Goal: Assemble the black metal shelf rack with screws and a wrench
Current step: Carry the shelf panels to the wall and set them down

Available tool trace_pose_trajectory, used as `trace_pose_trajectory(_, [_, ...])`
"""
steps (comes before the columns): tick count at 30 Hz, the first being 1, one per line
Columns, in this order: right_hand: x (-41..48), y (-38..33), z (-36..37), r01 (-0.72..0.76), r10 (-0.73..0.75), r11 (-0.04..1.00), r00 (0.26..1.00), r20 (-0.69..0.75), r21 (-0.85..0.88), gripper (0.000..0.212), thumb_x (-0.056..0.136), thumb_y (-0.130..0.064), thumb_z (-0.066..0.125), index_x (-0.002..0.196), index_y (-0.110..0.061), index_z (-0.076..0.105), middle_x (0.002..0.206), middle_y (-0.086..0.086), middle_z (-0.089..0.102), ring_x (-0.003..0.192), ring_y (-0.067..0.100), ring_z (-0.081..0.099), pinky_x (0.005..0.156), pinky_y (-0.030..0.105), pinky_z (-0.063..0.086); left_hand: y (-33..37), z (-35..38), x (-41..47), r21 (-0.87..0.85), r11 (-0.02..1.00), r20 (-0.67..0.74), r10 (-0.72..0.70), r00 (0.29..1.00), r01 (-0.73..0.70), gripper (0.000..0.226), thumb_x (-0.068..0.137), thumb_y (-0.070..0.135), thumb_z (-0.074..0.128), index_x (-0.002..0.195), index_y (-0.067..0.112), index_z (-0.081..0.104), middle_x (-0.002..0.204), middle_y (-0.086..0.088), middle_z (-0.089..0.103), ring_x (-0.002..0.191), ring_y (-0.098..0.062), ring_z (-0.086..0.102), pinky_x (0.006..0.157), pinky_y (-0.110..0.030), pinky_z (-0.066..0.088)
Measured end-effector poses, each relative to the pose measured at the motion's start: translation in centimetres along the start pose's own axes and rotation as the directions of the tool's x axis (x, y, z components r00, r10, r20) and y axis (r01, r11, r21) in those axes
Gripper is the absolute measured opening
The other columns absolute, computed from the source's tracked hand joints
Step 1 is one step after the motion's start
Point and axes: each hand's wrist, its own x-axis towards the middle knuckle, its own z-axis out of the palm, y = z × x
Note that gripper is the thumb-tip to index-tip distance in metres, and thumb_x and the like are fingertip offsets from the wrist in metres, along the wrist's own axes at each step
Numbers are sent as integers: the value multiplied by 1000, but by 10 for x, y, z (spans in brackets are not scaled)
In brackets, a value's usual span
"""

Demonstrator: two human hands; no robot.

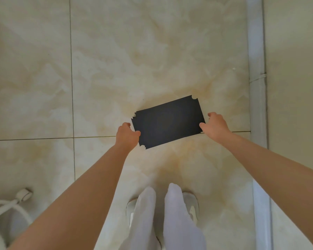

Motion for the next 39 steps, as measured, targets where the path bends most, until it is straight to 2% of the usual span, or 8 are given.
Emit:
trace_pose_trajectory(6, [-96,-34,-61,132,-128,985,990,52,-106,50,96,-17,52,142,-3,40,140,17,44,121,33,49,91,35,41,40,-59,-87,141,986,42,83,996,-88,50,100,18,57,145,6,41,142,-11,52,127,-29,51,97,-33,41])
trace_pose_trajectory(9, [-154,-53,-100,222,-213,964,974,74,-148,43,99,-17,49,138,-1,42,135,18,46,111,31,50,84,34,40,62,-91,-145,274,943,46,182,982,-188,43,101,18,52,143,10,43,139,-9,54,128,-28,48,97,-35,42])
trace_pose_trajectory(11, [-199,-64,-130,258,-248,952,965,83,-165,43,100,-17,46,140,-3,41,135,16,46,116,31,49,87,34,41,80,-113,-188,353,902,40,249,968,-246,41,102,19,49,142,13,44,136,-6,55,128,-26,46,97,-37,44])
trace_pose_trajectory(15, [-289,-74,-182,285,-278,950,958,73,-125,47,101,-16,44,146,-7,37,142,13,43,129,27,44,102,33,38,116,-148,-280,384,863,18,348,937,-328,36,103,20,45,138,16,48,129,-4,60,123,-24,47,90,-37,46])
trace_pose_trajectory(20, [-388,-74,-225,285,-285,958,959,15,-37,46,101,-17,44,146,-10,38,143,9,45,132,24,42,104,33,37,142,-181,-378,486,744,24,513,858,-458,33,105,22,44,137,17,50,122,-3,62,120,-21,50,90,-37,51])
trace_pose_trajectory(28, [-518,-58,-238,182,-174,983,972,-156,33,44,102,-19,41,146,-14,38,143,4,45,133,17,40,100,25,38,140,-220,-476,625,497,128,696,707,-602,32,106,20,41,137,17,50,125,0,63,120,-20,50,94,-30,44])
trace_pose_trajectory(32, [-572,-54,-227,116,-100,991,973,-209,67,44,103,-21,42,145,-12,38,144,5,44,134,19,38,106,28,36,126,-232,-513,593,438,223,716,661,-675,33,106,22,43,138,18,50,125,3,62,121,-17,49,97,-29,43])
trace_pose_trajectory(39, [-670,-50,-190,-32,117,966,940,-322,258,43,102,-20,42,144,-10,39,143,5,45,135,19,38,106,27,35,102,-249,-564,564,222,439,736,516,-795,32,105,22,45,137,19,52,120,4,64,112,-15,52,89,-27,47])
